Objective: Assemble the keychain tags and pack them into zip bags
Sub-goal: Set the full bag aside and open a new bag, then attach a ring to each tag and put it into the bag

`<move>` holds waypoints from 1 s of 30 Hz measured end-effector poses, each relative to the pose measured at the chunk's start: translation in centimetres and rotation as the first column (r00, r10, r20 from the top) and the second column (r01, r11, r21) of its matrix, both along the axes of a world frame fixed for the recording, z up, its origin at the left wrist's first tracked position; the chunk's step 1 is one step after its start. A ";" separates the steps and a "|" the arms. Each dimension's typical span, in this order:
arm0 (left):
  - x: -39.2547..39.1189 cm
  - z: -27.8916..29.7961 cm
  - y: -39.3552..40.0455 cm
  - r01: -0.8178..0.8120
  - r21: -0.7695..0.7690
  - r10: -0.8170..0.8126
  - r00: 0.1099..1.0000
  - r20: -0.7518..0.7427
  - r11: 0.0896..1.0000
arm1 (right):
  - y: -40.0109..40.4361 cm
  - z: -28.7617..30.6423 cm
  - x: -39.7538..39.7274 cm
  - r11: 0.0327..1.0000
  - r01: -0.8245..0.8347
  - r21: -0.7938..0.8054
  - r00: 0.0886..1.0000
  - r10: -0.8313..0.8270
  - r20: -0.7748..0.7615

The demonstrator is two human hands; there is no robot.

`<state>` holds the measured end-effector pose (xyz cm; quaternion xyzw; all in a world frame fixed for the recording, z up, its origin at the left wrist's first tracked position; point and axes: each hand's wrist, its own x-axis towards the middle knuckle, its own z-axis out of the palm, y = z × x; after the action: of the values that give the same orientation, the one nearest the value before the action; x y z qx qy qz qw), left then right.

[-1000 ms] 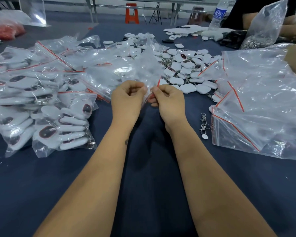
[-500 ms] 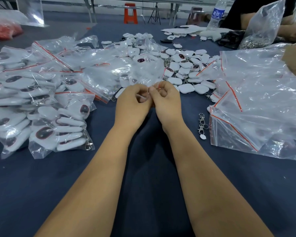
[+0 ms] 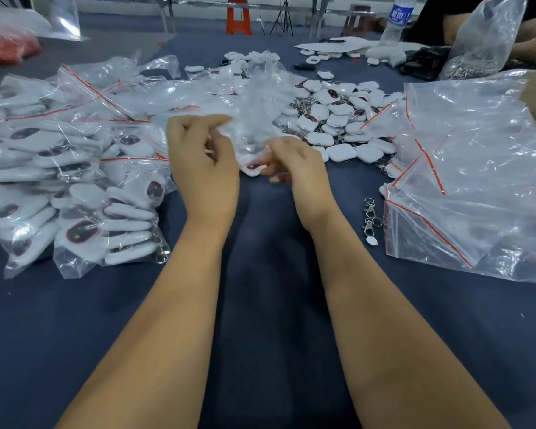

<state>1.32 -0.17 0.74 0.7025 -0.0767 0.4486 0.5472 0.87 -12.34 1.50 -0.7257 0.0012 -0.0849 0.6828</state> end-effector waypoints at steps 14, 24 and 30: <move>0.8 -1.8 0.6 0.126 0.557 0.127 0.911 -0.394 0.821 | 0.5 -2.8 0.5 0.326 0.117 -0.938 0.991 0.024 0.132; 0.9 -1.6 1.5 -0.015 0.416 0.186 0.909 -0.374 0.909 | 0.3 -2.2 -0.1 0.421 0.212 -0.882 0.967 -0.218 0.129; 1.2 -2.2 0.7 0.188 0.464 0.075 0.868 -0.491 0.866 | 0.0 -2.1 -0.3 0.479 0.275 -0.834 0.939 -0.321 0.126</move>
<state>2.51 0.57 -1.45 0.9073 -0.0686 0.2021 0.3622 0.56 -12.30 -0.61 -0.9534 0.1020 -0.1749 0.2237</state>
